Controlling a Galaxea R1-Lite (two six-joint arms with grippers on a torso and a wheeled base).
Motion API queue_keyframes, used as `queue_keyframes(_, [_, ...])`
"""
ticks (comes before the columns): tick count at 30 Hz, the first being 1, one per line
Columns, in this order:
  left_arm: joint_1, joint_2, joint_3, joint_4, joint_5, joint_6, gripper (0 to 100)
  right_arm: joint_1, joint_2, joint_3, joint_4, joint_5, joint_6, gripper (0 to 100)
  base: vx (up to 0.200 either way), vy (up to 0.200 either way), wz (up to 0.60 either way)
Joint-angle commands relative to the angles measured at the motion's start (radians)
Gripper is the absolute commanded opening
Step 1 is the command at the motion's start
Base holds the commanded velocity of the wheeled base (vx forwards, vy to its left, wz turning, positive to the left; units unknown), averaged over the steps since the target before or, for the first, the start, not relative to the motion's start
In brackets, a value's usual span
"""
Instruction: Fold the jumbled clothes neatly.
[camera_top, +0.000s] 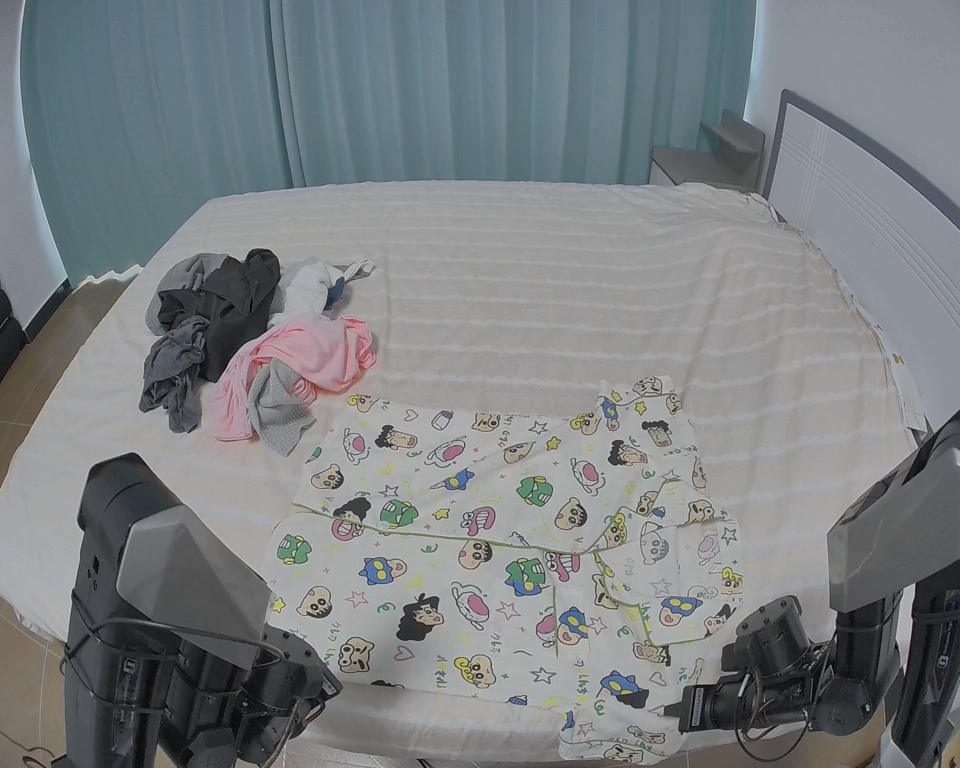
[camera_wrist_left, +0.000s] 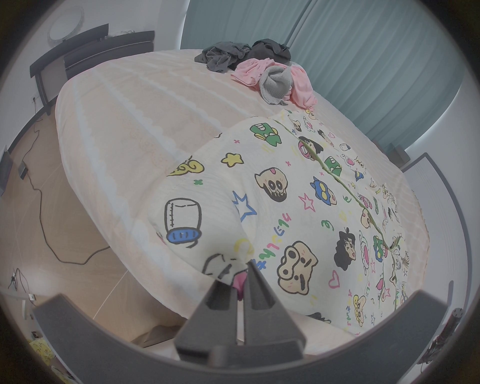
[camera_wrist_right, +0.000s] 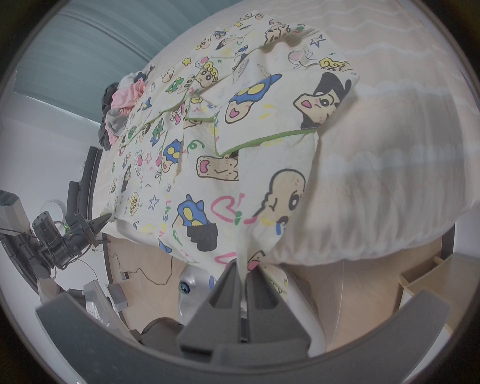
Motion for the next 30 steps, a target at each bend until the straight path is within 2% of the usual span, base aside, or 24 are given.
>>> queue_keyframes(1, [-0.012,0.016,0.016,-0.004,0.000,-0.003,0,0.039,-0.054,0.018,0.040,-0.001,0.020,0,0.000,0.000,0.00])
queue_keyframes(10, [-0.046,0.012,0.016,0.124,0.000,-0.033,0,0.088,-0.142,0.018,0.172,-0.003,0.057,0,0.000,0.000,0.00])
queue_keyframes(21, [-0.049,0.004,0.016,0.186,-0.001,-0.069,0,0.180,-0.183,0.018,0.246,-0.018,0.129,0,0.000,0.000,0.00])
queue_keyframes(26, [-0.049,-0.003,0.016,0.174,0.000,-0.064,0,0.179,-0.195,0.018,0.239,-0.020,0.129,0,0.000,0.000,0.00])
queue_keyframes(30, [-0.043,-0.128,0.015,0.108,-0.001,-0.046,0,0.136,-0.310,0.018,0.224,-0.010,0.130,0,0.000,0.000,0.00])
